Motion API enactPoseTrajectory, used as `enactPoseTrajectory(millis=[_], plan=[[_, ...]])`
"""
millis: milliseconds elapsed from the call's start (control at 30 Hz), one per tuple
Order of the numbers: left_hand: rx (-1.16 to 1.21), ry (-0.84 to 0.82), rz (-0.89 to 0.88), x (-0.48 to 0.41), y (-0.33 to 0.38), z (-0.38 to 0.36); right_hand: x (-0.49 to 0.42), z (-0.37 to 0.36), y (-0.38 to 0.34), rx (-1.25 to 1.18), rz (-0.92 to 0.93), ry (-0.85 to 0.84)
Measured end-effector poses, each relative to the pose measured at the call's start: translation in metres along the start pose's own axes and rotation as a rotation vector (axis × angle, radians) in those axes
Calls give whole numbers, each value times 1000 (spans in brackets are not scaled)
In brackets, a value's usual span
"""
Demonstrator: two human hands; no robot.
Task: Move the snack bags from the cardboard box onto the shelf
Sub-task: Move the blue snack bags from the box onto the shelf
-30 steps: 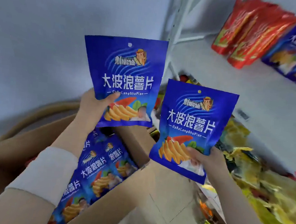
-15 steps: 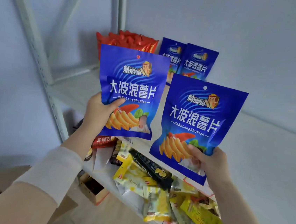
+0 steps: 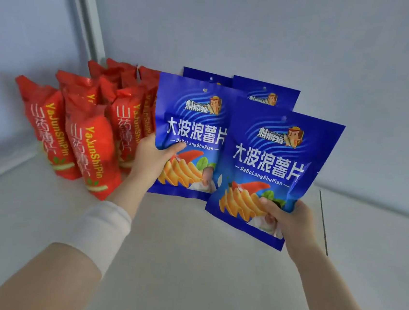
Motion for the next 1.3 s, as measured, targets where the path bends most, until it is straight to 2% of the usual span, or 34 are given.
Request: enactPoseTrajectory(millis=[200,400,633,800,1033,1300], plan=[[43,12,-21,-107,-35,-47,-107,-36,8,12,52,81],[65,45,6,-143,-62,-74,-152,-42,25,58,73,157],[-37,103,-31,-156,-63,-78,-161,-39,25,103,182,297],[-92,164,-94,-143,-54,-77,-148,-40,38,45,157,390],[-213,190,-150,-127,-46,-77,-143,-40,39,18,138,419],[-376,205,-216,-117,-35,-81,-142,-41,34,117,154,466]])
Point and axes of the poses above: each hand's wrist, its own x-axis away from the middle knuckle, its own z-axis out of the back of the hand, y = z × x, the point moved 7 cm from there along -x, towards the middle knuckle, and after that the axes turned 5 degrees about z, right-handed, at the moved point
